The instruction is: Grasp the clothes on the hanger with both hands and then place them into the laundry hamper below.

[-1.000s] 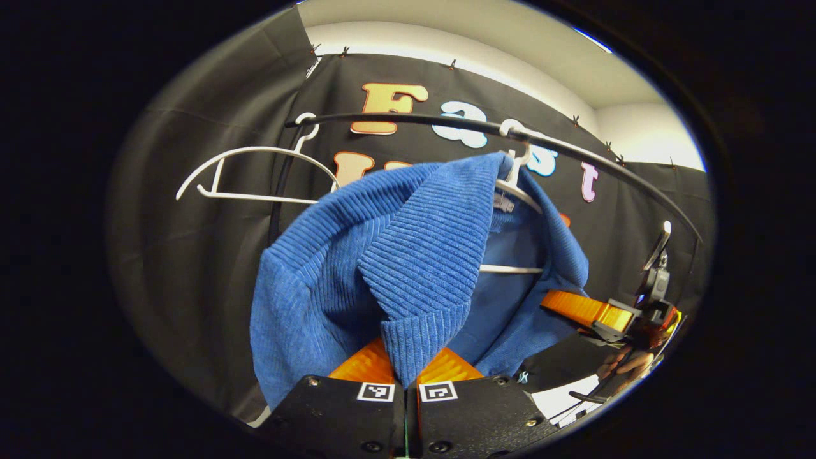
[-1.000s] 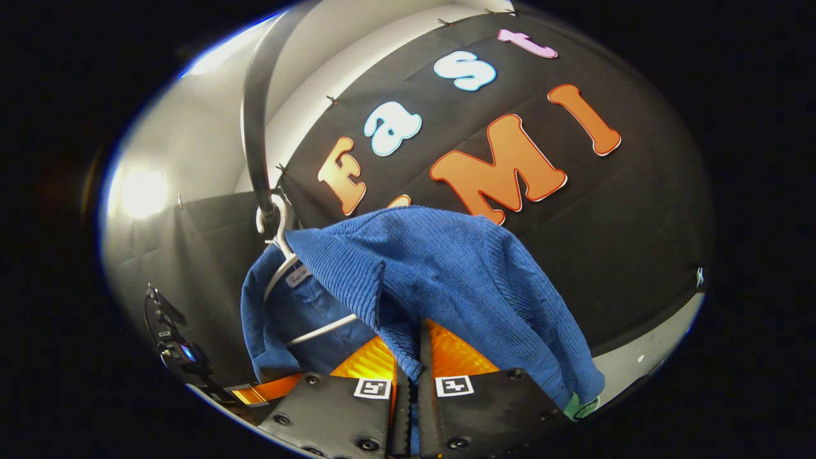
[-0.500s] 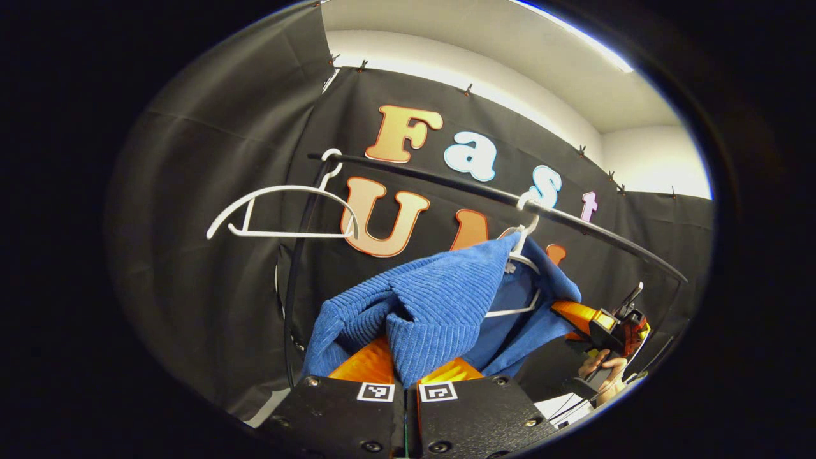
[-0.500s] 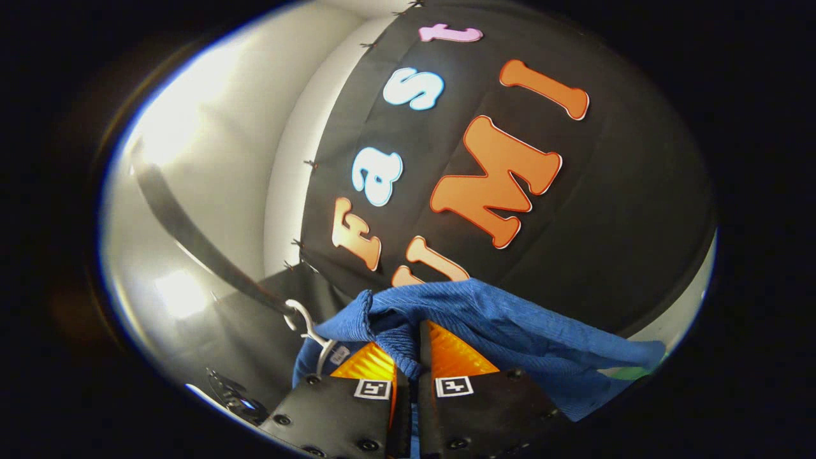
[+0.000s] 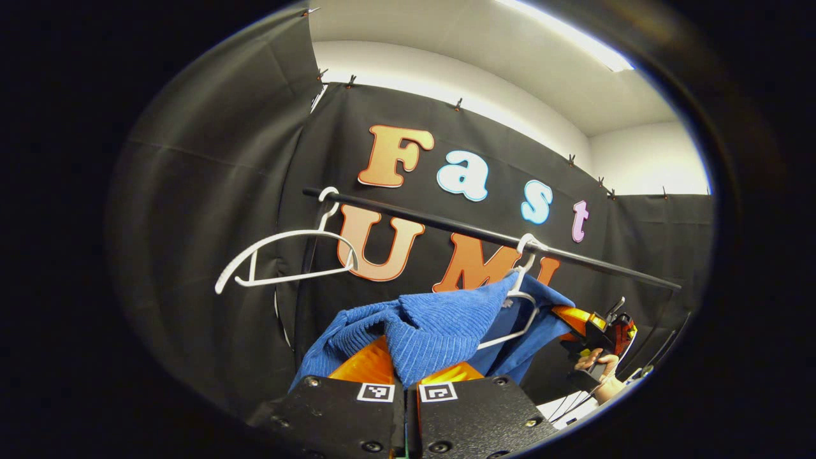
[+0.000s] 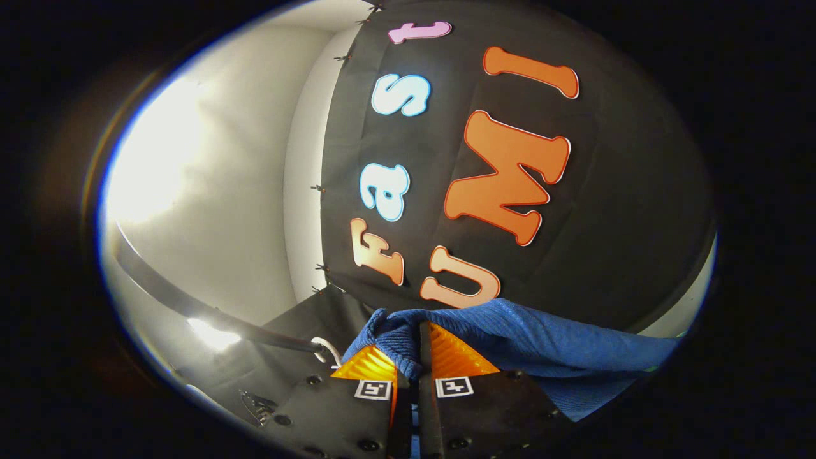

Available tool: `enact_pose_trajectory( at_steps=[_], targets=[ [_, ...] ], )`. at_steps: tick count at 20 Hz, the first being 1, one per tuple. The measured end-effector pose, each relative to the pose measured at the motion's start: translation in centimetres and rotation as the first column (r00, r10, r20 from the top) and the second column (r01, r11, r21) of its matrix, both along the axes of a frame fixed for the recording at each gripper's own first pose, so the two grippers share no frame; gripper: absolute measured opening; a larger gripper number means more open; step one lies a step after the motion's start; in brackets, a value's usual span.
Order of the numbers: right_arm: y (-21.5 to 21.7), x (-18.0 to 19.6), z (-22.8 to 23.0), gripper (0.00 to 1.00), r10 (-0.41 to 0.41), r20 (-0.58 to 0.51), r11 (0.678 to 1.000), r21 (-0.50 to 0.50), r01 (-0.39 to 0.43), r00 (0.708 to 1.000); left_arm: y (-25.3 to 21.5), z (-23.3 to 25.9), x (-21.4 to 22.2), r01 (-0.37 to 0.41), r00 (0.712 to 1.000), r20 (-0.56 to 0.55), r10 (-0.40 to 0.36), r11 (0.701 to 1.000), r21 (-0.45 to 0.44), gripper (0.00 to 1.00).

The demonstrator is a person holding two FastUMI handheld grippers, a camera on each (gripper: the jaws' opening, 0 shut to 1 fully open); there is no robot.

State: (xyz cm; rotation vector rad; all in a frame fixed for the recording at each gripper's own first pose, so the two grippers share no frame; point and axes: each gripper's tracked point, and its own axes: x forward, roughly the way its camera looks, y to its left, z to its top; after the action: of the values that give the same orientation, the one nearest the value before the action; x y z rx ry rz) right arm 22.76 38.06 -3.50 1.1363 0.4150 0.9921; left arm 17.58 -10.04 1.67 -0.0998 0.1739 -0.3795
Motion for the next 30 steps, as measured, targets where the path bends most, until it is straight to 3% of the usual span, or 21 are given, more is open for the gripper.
enact_pose_trajectory(
  at_steps=[7, 15, 23, 30],
  targets=[
    [0.7, 2.0, 1.2, 0.12, 0.034, -0.052, 0.999, 0.041, -0.032, 0.998, 0.7, 3.4, 3.6, 0.025, 0.999, 0.032, -0.026, 0.999, 0.038, 0.01],
    [1.5, 5.2, 1.2, 0.12, 0.040, -0.133, 0.999, 0.031, -0.037, 0.990, 1.6, 2.1, 10.4, 0.033, 0.998, -0.060, -0.030, 0.998, 0.047, 0.01],
    [-1.0, 10.0, -1.5, 0.12, -0.060, -0.199, 0.997, -0.063, 0.048, 0.978, -1.5, -1.8, 12.9, 0.098, 0.992, -0.096, -0.080, 0.977, 0.190, 0.01],
    [-1.5, 11.1, -6.2, 0.12, -0.144, -0.239, 0.983, -0.147, 0.111, 0.960, -1.8, -4.8, 13.1, 0.084, 0.987, -0.149, -0.065, 0.988, 0.130, 0.01]
  ],
)
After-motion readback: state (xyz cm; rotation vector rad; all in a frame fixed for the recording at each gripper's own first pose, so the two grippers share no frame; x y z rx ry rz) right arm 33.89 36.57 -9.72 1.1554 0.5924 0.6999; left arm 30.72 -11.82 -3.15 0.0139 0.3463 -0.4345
